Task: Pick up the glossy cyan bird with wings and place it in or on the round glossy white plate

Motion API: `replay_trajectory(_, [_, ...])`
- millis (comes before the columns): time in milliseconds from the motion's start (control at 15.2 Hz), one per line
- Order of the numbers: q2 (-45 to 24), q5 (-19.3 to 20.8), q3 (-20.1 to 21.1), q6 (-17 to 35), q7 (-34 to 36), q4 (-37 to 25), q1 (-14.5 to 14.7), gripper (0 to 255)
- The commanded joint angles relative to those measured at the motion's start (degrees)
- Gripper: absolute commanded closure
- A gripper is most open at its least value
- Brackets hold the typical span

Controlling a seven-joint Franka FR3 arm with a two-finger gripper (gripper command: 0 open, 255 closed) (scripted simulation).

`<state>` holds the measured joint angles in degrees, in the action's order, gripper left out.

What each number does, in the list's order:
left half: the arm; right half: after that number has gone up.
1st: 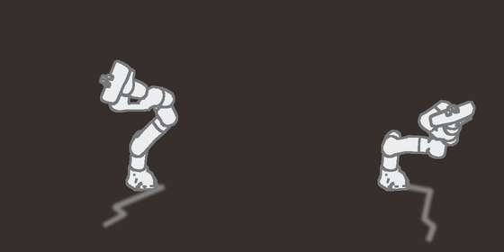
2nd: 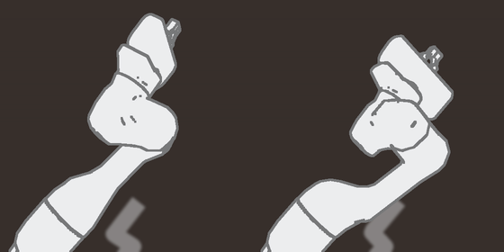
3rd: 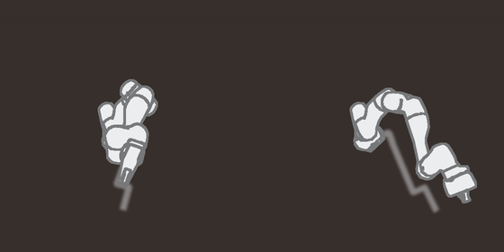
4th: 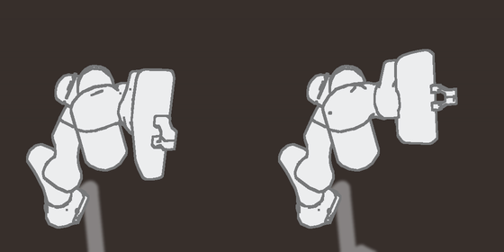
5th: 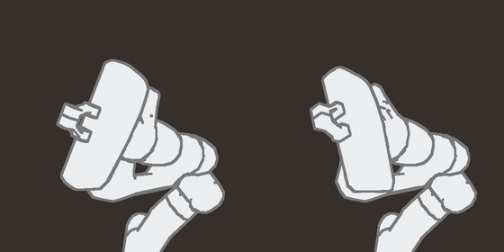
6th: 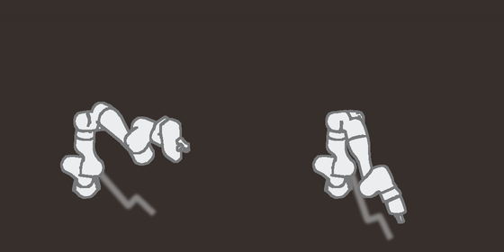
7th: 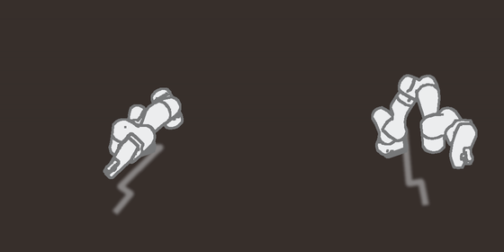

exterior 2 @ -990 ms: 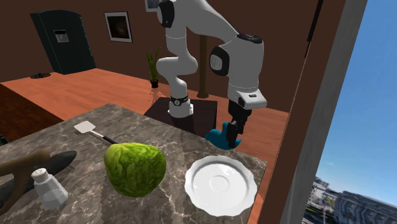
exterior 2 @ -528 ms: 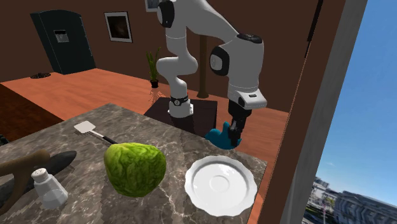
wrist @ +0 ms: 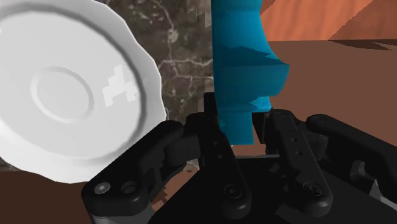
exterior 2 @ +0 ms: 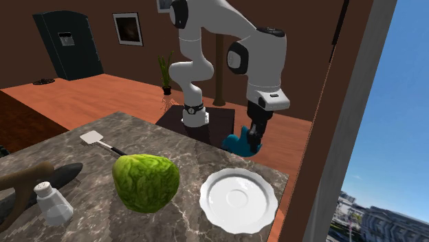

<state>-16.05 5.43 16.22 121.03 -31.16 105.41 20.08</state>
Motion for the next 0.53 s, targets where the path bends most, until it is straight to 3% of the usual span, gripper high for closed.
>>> replay_trajectory(0, [0.5,-0.2,0.1,-1.4,-0.2,-0.9,0.0,255])
replay_trajectory(462, [2.3,-0.9,0.3,-6.2,-0.6,-4.1,-0.2,255])
